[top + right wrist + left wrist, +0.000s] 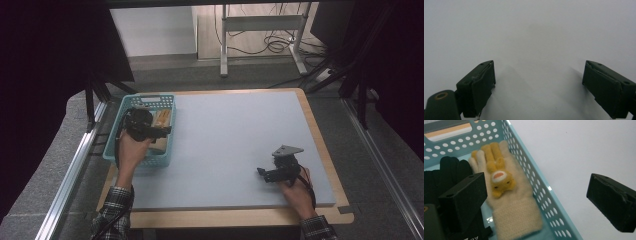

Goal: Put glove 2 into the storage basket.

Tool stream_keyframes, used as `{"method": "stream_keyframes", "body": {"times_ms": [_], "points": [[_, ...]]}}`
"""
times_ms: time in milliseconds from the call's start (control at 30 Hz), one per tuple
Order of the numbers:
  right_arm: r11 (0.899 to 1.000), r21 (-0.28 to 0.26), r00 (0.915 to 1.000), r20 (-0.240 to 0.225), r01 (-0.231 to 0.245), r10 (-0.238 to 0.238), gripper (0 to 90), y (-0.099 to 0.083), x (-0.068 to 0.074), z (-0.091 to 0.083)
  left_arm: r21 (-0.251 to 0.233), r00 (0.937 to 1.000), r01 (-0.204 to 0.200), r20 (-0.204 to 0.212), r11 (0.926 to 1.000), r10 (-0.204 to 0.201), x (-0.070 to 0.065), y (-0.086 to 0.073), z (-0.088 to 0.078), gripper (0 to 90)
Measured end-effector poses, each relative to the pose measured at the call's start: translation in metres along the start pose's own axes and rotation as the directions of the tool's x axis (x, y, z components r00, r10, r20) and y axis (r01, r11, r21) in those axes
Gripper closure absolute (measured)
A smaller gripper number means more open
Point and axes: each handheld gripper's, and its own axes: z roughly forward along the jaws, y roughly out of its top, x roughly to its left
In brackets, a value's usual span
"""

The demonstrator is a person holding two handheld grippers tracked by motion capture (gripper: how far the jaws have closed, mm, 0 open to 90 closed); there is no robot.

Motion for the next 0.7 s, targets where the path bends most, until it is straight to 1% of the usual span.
{"method": "stream_keyframes", "body": {"times_ms": [100,467,700], "points": [[1.0,0.0,1.0,0.0,0.0,0.0,10.7,0.0,0.0,0.0,-0.008,1.0,0.0,0.002,1.0,0.0,-0.001,-0.002,-0.003,3.4],[1.0,0.0,1.0,0.001,0.0,0.0,10.7,0.0,0.0,0.0,-0.023,0.9997,-0.022,0.011,0.9995,0.022,-0.005,-0.009,-0.014,3.6],[1.0,0.0,1.0,0.001,0.001,-0.001,10.7,0.0,0.0,0.0,-0.035,0.9989,-0.039,0.026,0.9986,0.04,-0.011,-0.011,-0.02,3.6]]}}
